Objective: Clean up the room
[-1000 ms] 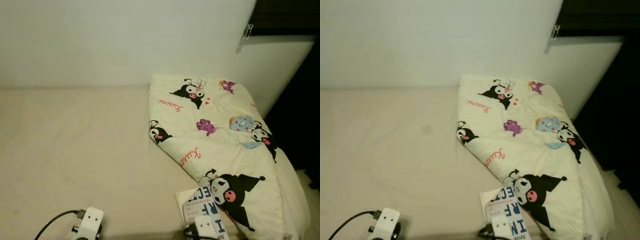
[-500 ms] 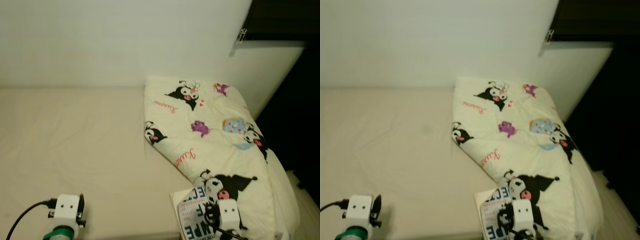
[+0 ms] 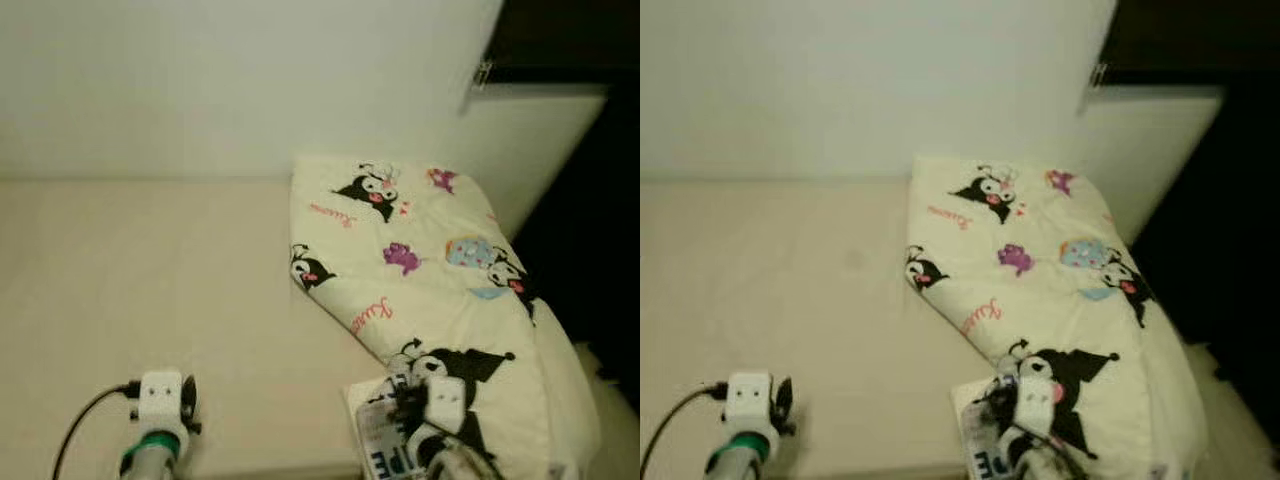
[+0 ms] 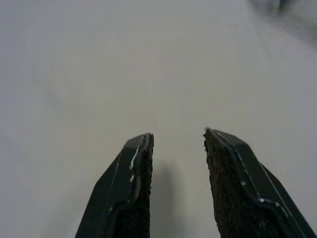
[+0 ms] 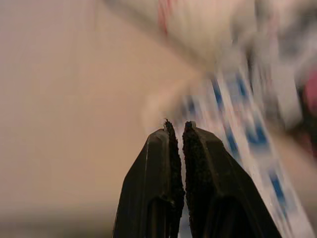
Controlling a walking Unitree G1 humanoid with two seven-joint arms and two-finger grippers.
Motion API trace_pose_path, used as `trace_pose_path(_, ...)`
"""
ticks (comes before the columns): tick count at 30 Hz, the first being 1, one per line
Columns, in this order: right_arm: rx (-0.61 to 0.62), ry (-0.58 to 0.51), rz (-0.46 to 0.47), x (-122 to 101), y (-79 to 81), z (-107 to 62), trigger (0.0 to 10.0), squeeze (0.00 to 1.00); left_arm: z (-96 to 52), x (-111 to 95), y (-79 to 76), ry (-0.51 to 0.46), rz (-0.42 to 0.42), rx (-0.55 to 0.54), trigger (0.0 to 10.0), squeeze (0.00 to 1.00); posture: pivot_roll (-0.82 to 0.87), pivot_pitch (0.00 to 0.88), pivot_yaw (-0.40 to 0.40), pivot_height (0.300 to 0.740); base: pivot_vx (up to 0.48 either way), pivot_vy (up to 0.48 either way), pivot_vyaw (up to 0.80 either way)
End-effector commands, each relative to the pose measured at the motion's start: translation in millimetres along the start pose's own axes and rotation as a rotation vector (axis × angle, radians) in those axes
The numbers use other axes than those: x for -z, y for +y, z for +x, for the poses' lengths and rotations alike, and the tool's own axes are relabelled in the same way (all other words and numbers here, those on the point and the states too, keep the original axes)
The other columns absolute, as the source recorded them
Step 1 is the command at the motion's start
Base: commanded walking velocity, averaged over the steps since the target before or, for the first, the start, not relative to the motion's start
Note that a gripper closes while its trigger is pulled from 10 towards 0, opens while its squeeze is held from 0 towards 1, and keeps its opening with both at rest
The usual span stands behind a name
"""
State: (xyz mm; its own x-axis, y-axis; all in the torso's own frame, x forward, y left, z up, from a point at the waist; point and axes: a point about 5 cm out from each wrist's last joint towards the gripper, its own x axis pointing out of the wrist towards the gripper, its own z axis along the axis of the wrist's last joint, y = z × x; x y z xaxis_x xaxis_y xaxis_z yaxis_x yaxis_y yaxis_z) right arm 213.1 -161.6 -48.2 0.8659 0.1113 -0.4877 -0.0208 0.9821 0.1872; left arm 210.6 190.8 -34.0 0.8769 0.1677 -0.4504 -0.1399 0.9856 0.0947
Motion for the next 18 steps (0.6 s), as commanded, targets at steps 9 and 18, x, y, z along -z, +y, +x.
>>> trace_pose_path(9, 0.076, 0.154, -0.091, 21.3, -10.9, -6.1, 10.0, 0.00, 8.9, -5.0, -17.2, 0.035, 0.277, 0.124, 10.0, 0.00, 0.06, 0.000, 0.028, 0.740, 0.000, 0.000, 0.00)
trace_pose_path(18, -0.027, 0.136, -0.105, 19.1, 9.5, 2.1, 10.0, 0.00, 11.5, -6.1, -17.5, 0.008, 0.211, 0.122, 10.0, 0.00, 0.04, 0.000, 0.065, 0.740, 0.000, 0.000, 0.00)
